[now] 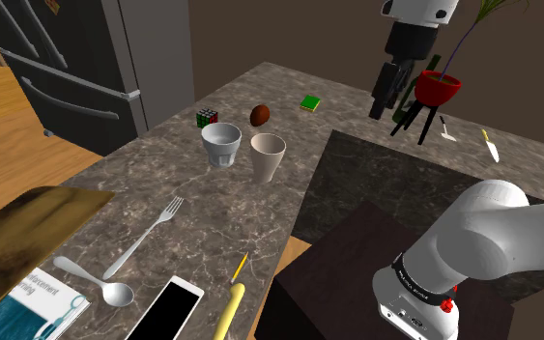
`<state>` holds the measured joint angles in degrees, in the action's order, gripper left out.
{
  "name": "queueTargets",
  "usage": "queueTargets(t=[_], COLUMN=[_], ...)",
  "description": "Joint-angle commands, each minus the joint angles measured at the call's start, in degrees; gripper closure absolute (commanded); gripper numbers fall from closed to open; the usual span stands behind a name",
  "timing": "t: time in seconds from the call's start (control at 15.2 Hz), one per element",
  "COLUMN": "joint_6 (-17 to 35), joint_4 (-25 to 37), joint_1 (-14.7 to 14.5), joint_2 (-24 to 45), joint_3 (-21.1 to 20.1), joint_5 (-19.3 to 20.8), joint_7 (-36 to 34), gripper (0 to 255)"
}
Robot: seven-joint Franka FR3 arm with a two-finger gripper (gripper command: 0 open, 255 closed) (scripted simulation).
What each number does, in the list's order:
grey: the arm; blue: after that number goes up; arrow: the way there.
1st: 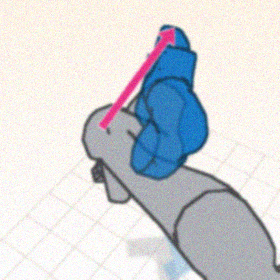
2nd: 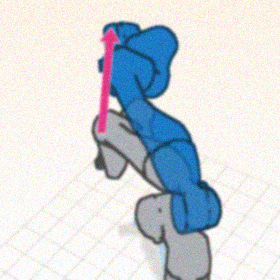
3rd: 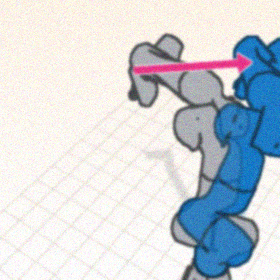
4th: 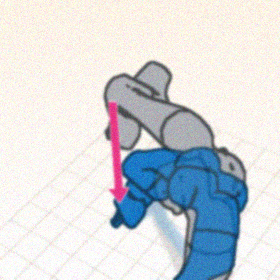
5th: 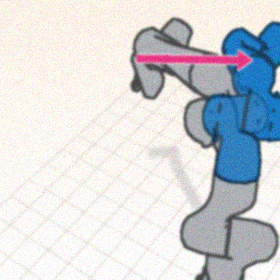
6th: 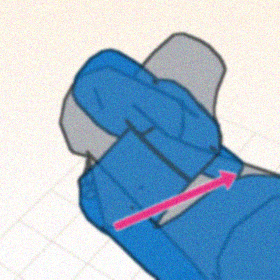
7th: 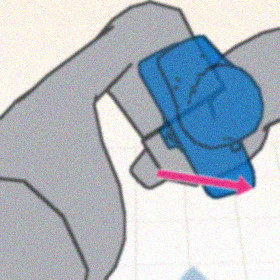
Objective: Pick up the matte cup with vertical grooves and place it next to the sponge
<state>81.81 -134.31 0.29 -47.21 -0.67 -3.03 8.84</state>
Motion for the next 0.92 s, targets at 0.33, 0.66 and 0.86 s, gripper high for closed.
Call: queueTargets(t=[0.33, 0.66, 0.86], joint_6=[9.6, 18.4, 23.2], joint_4=[-0.7, 0.7, 2.5], joint_1=[-0.4, -0.8, -1.1], joint_2=[7.8, 16.8, 22.6], joint_3=[-1.0, -1.9, -2.4], joint_5=[-1.9, -3.5, -4.4], joint_7=[-0.9, -1.7, -2.0], gripper=[0, 0, 0])
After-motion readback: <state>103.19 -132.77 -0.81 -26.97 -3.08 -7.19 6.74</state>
